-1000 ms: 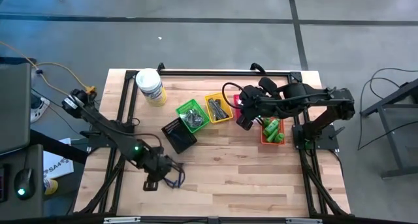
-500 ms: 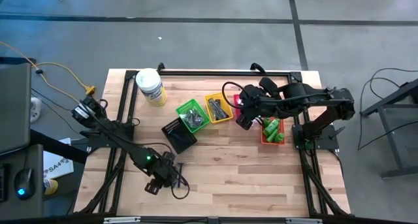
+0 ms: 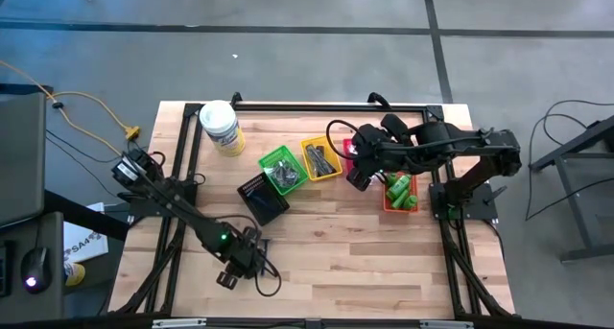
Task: Pick & Place Travel size toiletries
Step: Put the blue razor into the black bin
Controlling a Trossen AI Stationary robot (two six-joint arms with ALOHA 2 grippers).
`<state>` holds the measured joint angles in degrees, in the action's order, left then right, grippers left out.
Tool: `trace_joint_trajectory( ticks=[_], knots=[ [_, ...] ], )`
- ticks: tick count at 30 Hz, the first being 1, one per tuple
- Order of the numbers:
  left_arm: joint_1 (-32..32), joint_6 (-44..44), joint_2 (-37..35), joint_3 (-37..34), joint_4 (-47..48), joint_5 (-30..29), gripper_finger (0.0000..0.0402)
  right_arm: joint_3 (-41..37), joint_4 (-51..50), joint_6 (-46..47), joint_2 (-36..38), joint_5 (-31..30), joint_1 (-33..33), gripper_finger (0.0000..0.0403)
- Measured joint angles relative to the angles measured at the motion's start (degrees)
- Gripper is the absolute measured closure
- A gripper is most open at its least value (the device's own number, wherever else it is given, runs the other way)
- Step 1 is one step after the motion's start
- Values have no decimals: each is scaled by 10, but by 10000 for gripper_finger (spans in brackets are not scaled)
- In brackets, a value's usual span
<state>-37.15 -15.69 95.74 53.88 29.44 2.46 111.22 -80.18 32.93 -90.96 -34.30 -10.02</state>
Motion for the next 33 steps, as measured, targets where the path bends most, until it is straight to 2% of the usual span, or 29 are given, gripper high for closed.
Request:
trace_joint_trajectory(
  ticks=[11,19,25,33],
  knots=[
    [0,-11,15,6,10,4,266,0,-2,0,0,2,0,237],
    [0,-11,17,16,22,19,376,0,-3,-2,0,3,0,237],
    [0,-64,11,17,32,36,372,0,-3,-13,0,5,0,237],
    [0,-139,-39,66,130,58,378,0,-3,-37,0,17,0,237]
  ],
)
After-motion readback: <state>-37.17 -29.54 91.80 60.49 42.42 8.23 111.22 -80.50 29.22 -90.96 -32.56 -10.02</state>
